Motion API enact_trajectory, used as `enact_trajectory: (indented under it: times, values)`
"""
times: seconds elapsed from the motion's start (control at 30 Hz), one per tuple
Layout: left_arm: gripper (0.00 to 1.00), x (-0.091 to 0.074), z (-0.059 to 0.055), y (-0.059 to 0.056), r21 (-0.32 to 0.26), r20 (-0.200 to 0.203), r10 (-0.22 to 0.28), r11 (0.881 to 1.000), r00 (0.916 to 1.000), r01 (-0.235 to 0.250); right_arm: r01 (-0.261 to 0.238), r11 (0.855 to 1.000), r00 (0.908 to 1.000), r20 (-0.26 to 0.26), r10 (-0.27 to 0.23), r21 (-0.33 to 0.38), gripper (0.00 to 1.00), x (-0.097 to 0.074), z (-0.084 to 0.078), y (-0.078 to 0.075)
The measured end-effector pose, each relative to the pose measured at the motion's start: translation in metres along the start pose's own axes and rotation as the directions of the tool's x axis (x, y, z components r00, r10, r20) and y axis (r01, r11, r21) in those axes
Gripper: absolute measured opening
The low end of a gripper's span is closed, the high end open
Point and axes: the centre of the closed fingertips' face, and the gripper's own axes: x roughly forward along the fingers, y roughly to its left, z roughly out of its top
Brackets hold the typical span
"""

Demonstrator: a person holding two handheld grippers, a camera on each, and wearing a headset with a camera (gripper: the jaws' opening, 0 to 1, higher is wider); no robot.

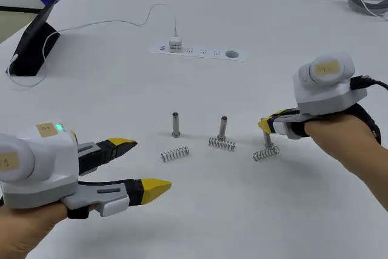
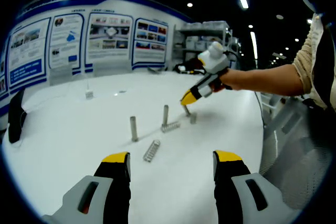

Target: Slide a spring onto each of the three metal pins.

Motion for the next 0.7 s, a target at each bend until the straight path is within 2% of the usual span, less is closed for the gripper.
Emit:
enact_trajectory:
  times: [0.7]
  values:
    - [0.65,0.002,0.0026,-0.0051,0.015,-0.009,-0.008,1.0,0.9999,0.008,0.003,1.0,0.998,0.062,-0.004,0.018,0.09,-0.0033,-0.0027,-0.0018]
